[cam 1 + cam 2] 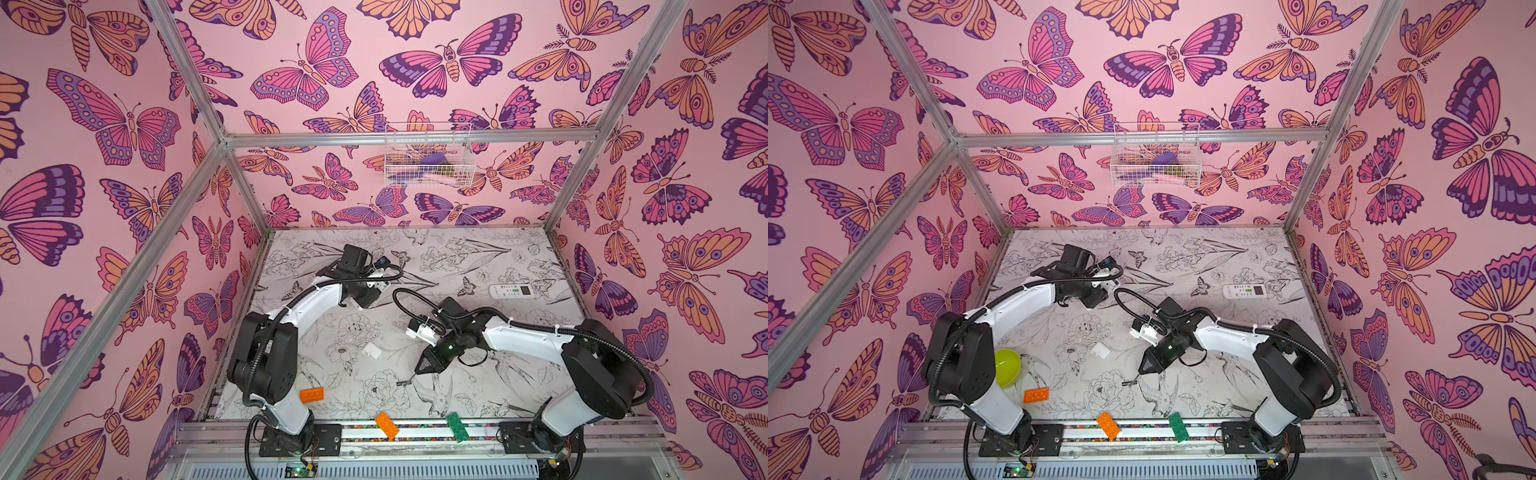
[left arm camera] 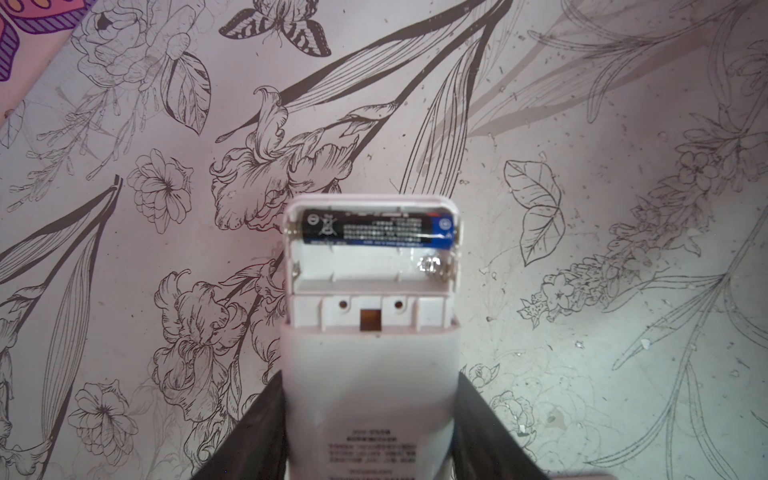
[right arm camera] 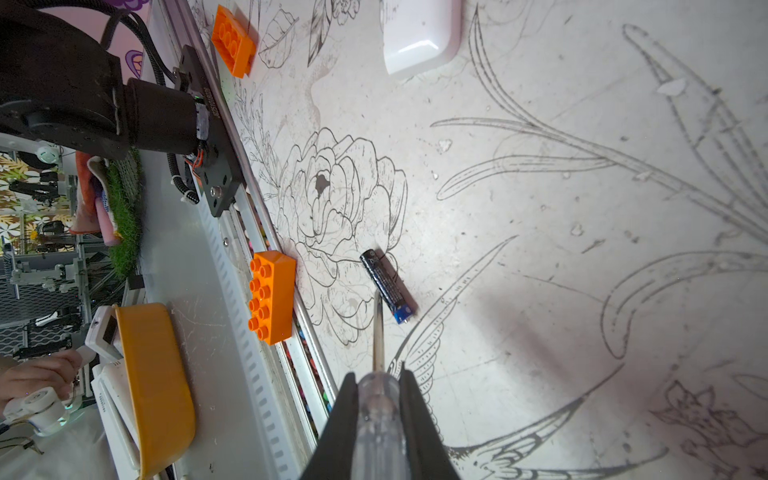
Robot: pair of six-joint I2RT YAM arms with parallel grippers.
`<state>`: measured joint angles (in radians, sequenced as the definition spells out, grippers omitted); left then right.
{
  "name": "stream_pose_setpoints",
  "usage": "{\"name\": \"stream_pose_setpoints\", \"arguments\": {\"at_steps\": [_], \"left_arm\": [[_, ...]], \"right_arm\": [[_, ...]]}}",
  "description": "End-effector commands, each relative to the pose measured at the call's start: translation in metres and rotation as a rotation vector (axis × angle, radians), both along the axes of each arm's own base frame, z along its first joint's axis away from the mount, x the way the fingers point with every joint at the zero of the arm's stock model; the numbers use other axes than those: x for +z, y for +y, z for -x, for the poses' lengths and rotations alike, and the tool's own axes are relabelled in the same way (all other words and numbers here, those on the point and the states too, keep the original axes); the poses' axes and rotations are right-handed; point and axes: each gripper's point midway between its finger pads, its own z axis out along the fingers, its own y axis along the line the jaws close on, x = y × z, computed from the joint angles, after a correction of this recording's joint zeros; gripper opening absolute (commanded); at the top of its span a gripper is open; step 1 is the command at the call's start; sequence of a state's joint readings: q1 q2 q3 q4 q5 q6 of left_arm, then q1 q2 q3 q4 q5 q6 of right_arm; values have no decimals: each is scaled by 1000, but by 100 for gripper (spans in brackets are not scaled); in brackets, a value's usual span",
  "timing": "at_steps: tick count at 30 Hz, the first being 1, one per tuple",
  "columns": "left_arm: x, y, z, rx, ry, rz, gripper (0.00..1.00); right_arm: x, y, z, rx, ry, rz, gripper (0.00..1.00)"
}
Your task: Unload the batteries from the remote control
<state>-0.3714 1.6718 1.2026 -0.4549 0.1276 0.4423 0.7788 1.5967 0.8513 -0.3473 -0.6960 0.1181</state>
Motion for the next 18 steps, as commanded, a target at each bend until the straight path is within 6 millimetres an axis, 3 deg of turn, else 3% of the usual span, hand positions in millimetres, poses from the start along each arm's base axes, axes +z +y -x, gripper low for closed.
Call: {"name": "stream_pose_setpoints", "arguments": {"at_steps": [1,5,10,13,18], "left_arm": [[32,-3,-4,39,-16,64,43],[56,-5,-11,74,-9,86,43],[72,-10,-11,174,92,223,43],[62,-19,-8,251,197,316,43],[40,-37,2,289,279,378,44]], "right_arm": [[7,-2,-7,-3,-24,-17,0],[37,4,-15,-26,-34,-134,0],[63,-18,-43,-140,-92,-176,0],[76,-38,-69,-266,-118,-207,0],[87,-61,-93,-374,-210,-184,0]]}}
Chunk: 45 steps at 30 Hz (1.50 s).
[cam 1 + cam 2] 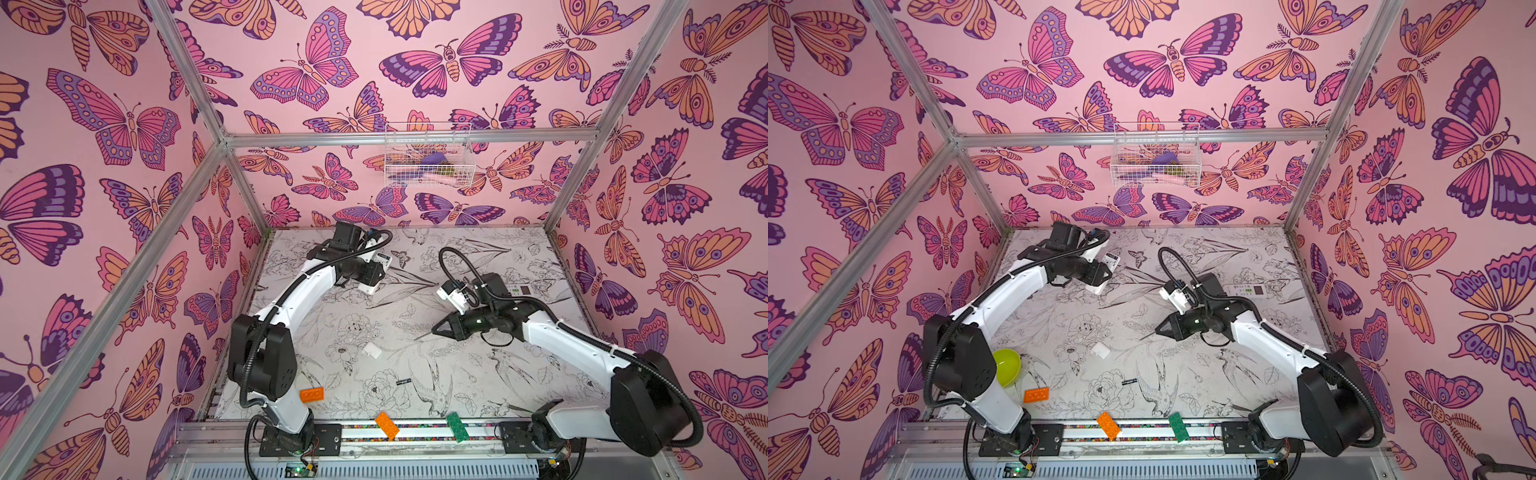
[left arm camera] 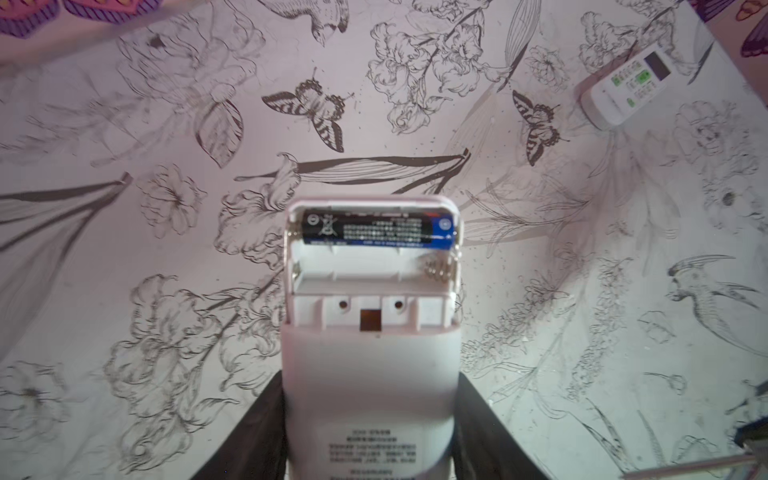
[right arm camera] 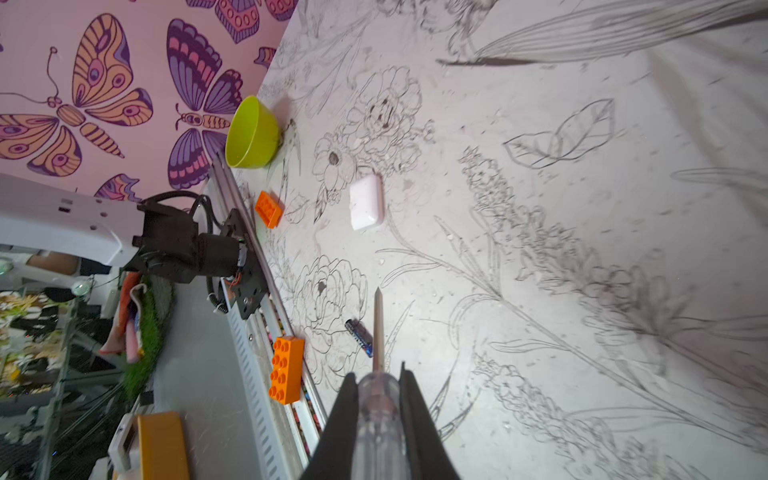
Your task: Unload the batteries from the remote control
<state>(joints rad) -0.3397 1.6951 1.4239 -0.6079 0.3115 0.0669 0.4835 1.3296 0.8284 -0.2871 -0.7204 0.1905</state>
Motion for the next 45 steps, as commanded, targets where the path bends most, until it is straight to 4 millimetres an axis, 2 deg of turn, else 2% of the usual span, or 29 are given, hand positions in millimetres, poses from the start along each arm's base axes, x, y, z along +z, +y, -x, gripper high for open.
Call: {"name": "stream_pose_setpoints", "arguments": {"at_steps": [1,8,12,15,21,26,33,35,37,39,41,45], "left_arm": [[-25,-18,16,42,127,64,44],[-55,-57,32,83,241,68,44],[-70,-80,40,84,312,77,43],[-90,-91,44,90,363,60,43],[-118,-96,57,74,346,-48,43],[-132,-97,70,59,313,-119,44],[-157,-89,71,91,334,-191,45],[-165,-89,74,93,352,-199,46],[-168,-89,75,87,357,-204,48],[-168,-88,75,87,358,-210,53],[-169,-87,74,93,356,-214,63],[-162,-83,70,102,341,-220,79]], "right_arm": [[4,-11,-13,-70,-34,15,0],[-3,-45,-47,-279,-71,71,0],[-8,-51,-57,-336,-72,93,0],[-18,-58,-63,-383,-55,131,0],[-34,-65,-68,-447,-28,161,0],[-39,-59,-73,-454,3,133,0],[-47,-60,-74,-458,9,147,0],[-47,-53,-67,-418,22,110,0],[-41,-38,-49,-301,55,56,0],[-25,-22,-21,-154,56,-16,0],[-7,-10,10,-11,47,-103,0],[-1,-4,57,150,63,-123,0]]}}
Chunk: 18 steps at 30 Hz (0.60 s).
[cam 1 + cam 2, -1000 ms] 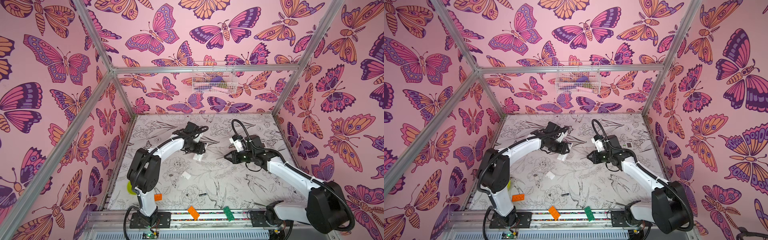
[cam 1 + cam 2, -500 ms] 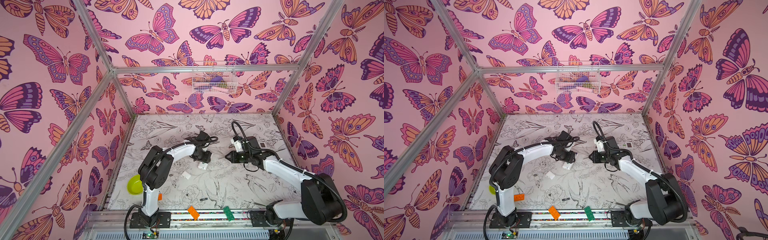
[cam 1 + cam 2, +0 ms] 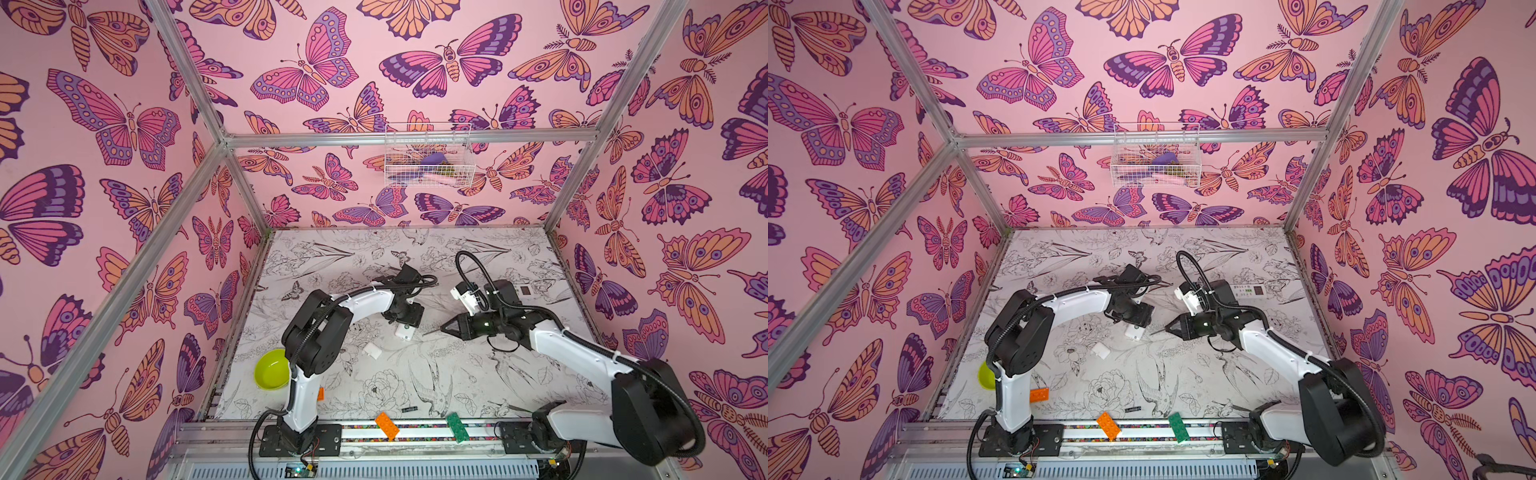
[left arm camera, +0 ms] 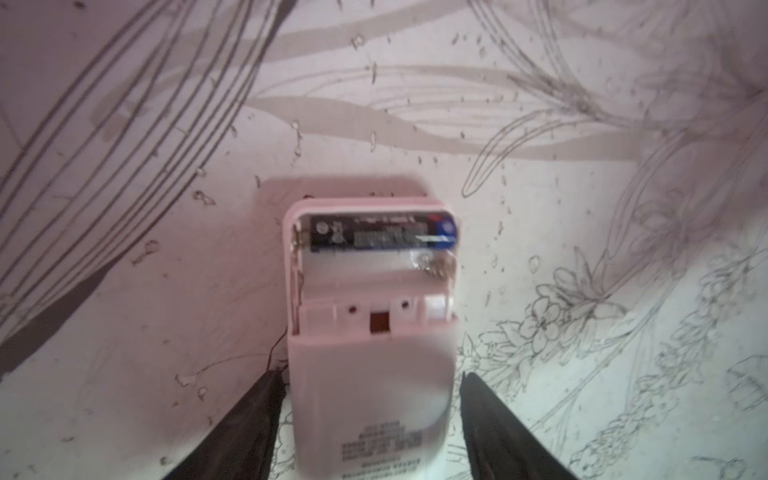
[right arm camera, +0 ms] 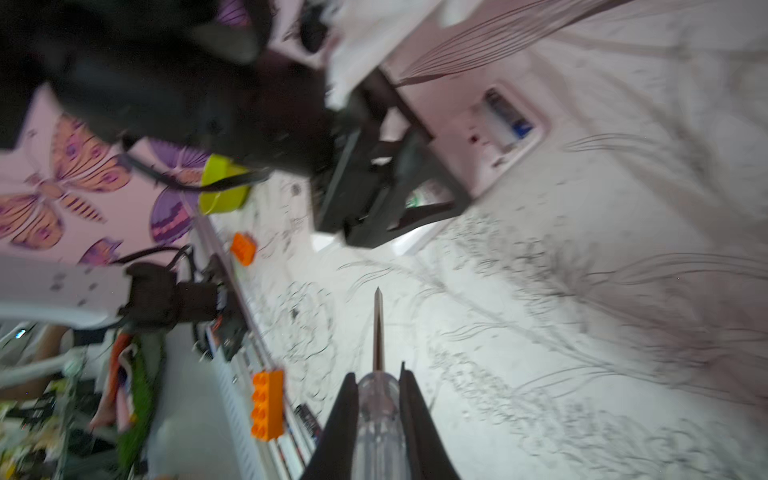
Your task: Unload the batteries from the remote control
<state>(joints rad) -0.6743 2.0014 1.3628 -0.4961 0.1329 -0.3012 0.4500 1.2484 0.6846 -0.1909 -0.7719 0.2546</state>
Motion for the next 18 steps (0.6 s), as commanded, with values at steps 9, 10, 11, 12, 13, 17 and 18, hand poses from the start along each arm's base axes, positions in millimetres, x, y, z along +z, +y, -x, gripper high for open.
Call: {"name": "stream_pose_setpoints", "arguments": {"at_steps": [9,10,11,12,13,17,18], "left_arm": [[75,33,-22,16,-131,41,90],[86,40,-25,19,-157,52,90],[95,47,-29,26,-181,60,90],[102,55,-31,32,-202,68,91],[110,64,-35,42,-224,75,91],[129,100,-44,89,-285,96,93],[134,107,-45,100,-296,108,94]], "right_arm": [[6,43,153,615,-24,-17,0],[6,43,159,648,-41,-8,0],[5,44,163,672,-59,1,0],[3,43,166,689,-78,15,0],[-1,43,169,705,-92,39,0],[-17,51,175,738,-101,117,0],[-20,54,176,746,-109,129,0]]}}
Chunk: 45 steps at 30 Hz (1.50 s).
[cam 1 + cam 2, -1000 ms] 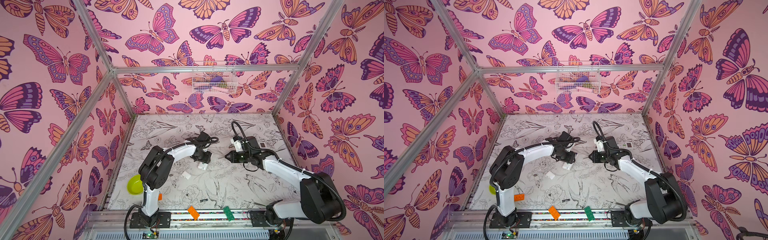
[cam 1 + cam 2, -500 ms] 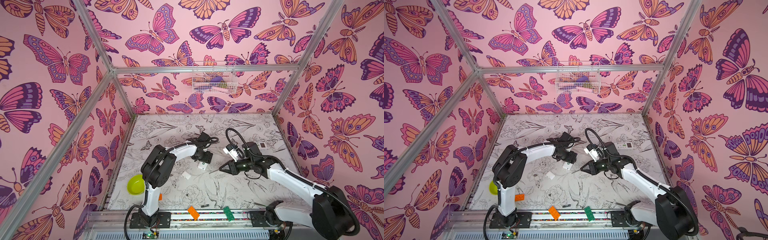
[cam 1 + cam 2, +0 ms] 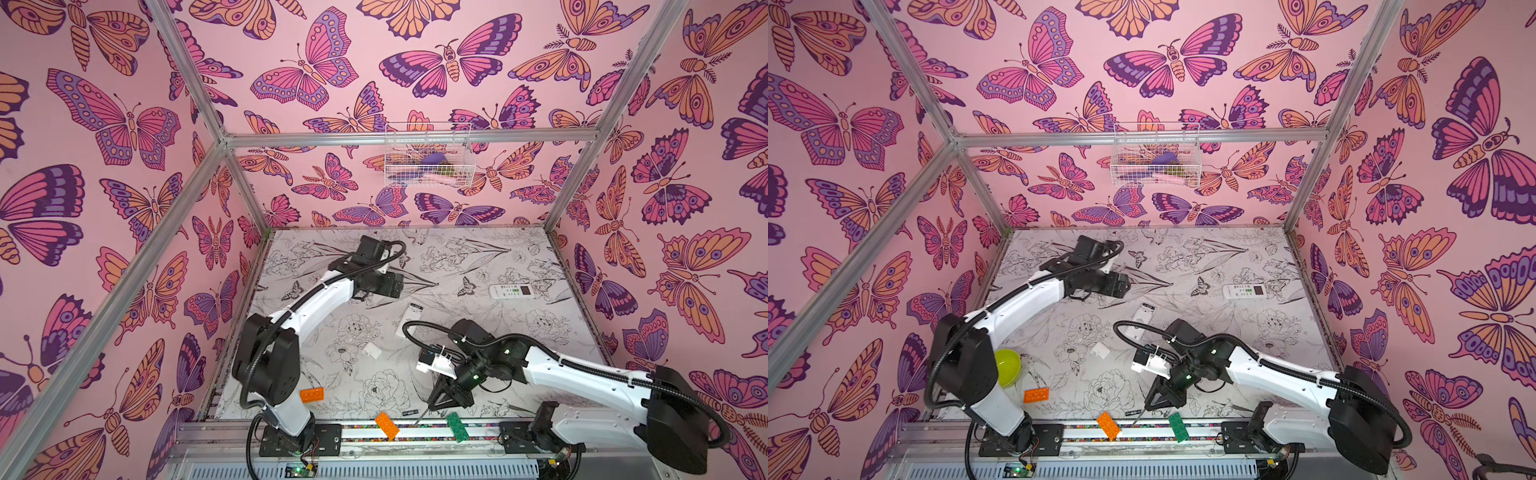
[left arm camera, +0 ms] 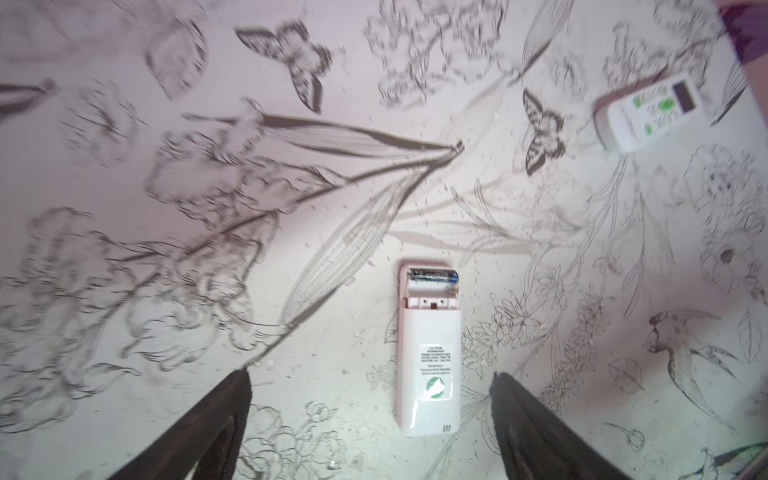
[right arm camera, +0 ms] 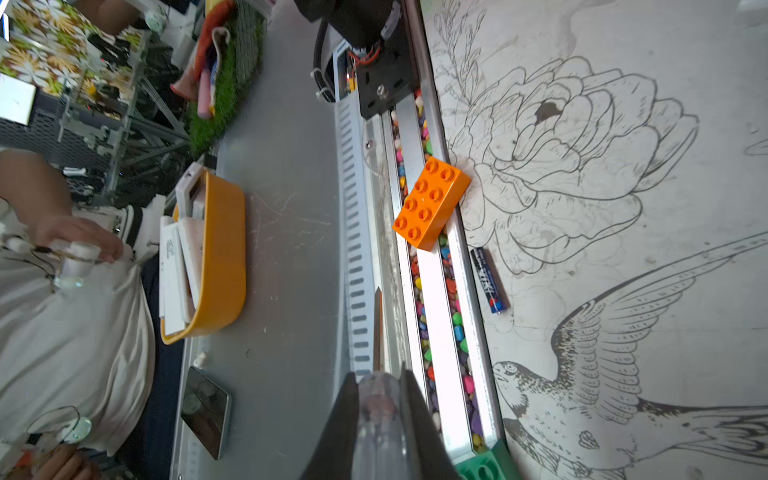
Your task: Unload the batteries from the remote control
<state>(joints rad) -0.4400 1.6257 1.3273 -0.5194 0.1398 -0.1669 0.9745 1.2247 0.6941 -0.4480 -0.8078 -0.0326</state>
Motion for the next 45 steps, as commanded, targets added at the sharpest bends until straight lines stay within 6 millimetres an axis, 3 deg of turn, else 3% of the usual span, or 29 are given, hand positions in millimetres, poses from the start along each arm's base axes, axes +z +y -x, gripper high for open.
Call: {"name": "stream_pose_setpoints", "arguments": {"at_steps": [1,5,13,18,24,31,45], "left_arm": [[-5,26,4,3,6,-5,95],[10,50,3,35,-47,19,98],[23,77,7,57,-92,69,100],[18,80,13,34,-95,82,100],[12,84,17,23,-97,94,100],[8,95,17,43,-91,117,100],[14,118,14,86,-131,108,100]], "right_arm": [[-8,9,-2,43,-92,35,0],[-29,15,-15,5,-167,105,0],[-22,17,-39,-67,-260,112,0],[-12,4,-91,-300,-267,74,0],[-7,-32,-171,-646,-372,152,0],[-22,-66,-228,-865,-329,249,0],[-42,-39,-296,-891,-332,275,0]]}}
